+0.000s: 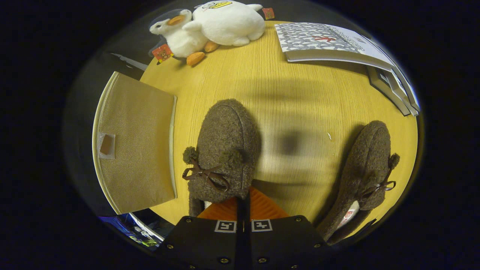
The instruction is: Open the storage box then place both shoes into the box .Put the left shoe in first, then the right shoe, with the right side of both shoes facing outward in a uniform manner.
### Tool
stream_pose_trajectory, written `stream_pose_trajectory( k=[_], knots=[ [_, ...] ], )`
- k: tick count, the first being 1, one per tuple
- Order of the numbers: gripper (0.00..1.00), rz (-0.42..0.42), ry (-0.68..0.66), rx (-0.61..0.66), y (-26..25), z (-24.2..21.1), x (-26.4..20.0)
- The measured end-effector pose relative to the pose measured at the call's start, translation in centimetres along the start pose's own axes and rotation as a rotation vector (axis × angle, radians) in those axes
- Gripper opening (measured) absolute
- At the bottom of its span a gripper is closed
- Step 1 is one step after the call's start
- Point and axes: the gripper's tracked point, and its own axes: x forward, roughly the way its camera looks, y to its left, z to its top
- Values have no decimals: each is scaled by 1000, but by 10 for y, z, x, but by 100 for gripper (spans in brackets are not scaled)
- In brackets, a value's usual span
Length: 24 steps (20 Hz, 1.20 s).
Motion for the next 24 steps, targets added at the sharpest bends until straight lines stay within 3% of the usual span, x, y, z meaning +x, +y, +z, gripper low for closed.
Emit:
stream_pose_trajectory(
  k=[8,15,24],
  knots=[
    [0,28,-96,-29,16,16,-72],
    [0,112,-173,-108,63,41,-140],
    [0,204,-183,-247,152,72,-171]
  ],
)
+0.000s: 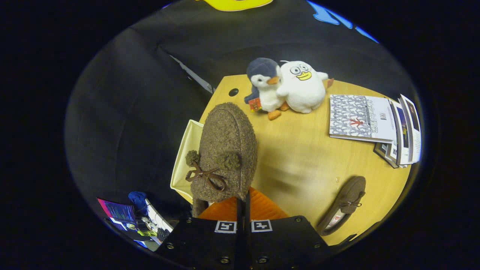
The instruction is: Open the storage box then place both shoes into the box .Put the left shoe in first, then the right shoe, with the right side of both shoes facing outward in a uniform manner.
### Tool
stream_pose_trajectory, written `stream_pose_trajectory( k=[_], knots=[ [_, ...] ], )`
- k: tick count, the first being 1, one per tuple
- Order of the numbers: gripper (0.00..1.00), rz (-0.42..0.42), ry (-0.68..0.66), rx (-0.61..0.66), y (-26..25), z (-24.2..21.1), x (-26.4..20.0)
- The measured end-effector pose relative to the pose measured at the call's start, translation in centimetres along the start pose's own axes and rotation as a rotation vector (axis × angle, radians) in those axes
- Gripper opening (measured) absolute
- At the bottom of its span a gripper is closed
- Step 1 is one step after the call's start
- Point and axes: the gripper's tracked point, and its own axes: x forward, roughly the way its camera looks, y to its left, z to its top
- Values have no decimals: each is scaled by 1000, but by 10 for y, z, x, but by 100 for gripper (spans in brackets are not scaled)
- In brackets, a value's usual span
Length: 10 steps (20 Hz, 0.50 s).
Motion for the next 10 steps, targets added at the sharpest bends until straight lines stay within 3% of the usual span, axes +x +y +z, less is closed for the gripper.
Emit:
stream_pose_trajectory(
  k=[10],
  knots=[
    [0,29,85,-165,78,22,66]
  ],
)
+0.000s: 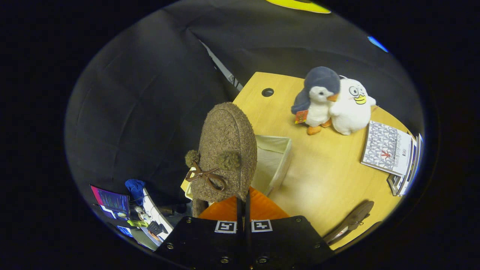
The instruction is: Open the storage box then place both shoes into the box .Put the left shoe in first, then the right shoe, with the right side of both shoes facing outward in a uniform manner.
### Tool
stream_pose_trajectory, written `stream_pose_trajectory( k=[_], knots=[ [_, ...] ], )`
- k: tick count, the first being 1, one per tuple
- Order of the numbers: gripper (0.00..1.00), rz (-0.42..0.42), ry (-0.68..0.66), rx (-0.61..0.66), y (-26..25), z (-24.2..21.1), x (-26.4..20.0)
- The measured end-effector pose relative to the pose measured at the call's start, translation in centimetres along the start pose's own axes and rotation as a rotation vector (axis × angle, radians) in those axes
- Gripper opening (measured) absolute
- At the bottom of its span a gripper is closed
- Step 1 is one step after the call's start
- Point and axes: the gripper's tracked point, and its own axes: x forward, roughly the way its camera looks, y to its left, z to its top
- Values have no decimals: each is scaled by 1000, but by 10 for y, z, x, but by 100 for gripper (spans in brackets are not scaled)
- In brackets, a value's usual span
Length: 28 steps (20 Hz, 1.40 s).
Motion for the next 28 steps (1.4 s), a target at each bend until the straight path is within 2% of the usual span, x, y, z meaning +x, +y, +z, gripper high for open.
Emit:
stream_pose_trajectory(
  k=[7,13,20,22,24,26,27,28],
  knots=[
    [0,-89,115,-95,6,-7,66],
    [0,-168,232,-53,-9,-26,115],
    [1,-241,266,-92,-21,-35,149],
    [6,-202,259,-71,-10,-33,152],
    [13,-222,233,-76,-16,-25,144],
    [21,-199,196,-79,-9,-18,136],
    [34,-191,180,-75,-7,-12,128],
    [41,-184,164,-74,-5,-8,119]
  ],
)
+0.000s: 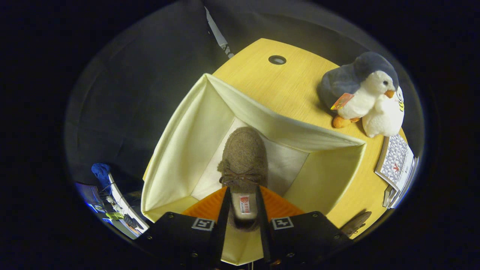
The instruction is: Open the storage box then place both shoes into the box .Put the left shoe in first, then the right shoe, with the right side of both shoes facing outward in a uniform manner.
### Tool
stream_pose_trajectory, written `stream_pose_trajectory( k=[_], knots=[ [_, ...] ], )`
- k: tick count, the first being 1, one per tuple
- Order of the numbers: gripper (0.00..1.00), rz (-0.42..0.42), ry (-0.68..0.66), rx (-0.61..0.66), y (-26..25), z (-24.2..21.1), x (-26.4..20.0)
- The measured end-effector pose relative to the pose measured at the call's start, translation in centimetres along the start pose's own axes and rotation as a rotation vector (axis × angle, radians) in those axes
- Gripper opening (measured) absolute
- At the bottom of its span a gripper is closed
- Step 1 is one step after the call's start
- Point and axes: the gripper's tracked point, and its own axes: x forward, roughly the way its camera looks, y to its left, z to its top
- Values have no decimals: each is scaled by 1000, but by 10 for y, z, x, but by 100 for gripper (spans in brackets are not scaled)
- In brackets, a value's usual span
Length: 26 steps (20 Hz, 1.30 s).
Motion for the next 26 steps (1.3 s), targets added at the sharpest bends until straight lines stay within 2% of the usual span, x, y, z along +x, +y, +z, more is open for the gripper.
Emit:
stream_pose_trajectory(
  k=[1,2,5,8,15,19,26],
  knots=[
    [46,4,-12,-3,-1,1,-10],
    [46,14,-26,-9,-1,1,-19],
    [92,41,-76,-7,-6,0,-58],
    [92,79,-122,31,-14,-7,-90],
    [91,67,-217,122,-73,-32,-150],
    [92,39,-238,189,-118,-60,-164],
    [91,40,-242,343,-181,-107,-171]
  ],
)
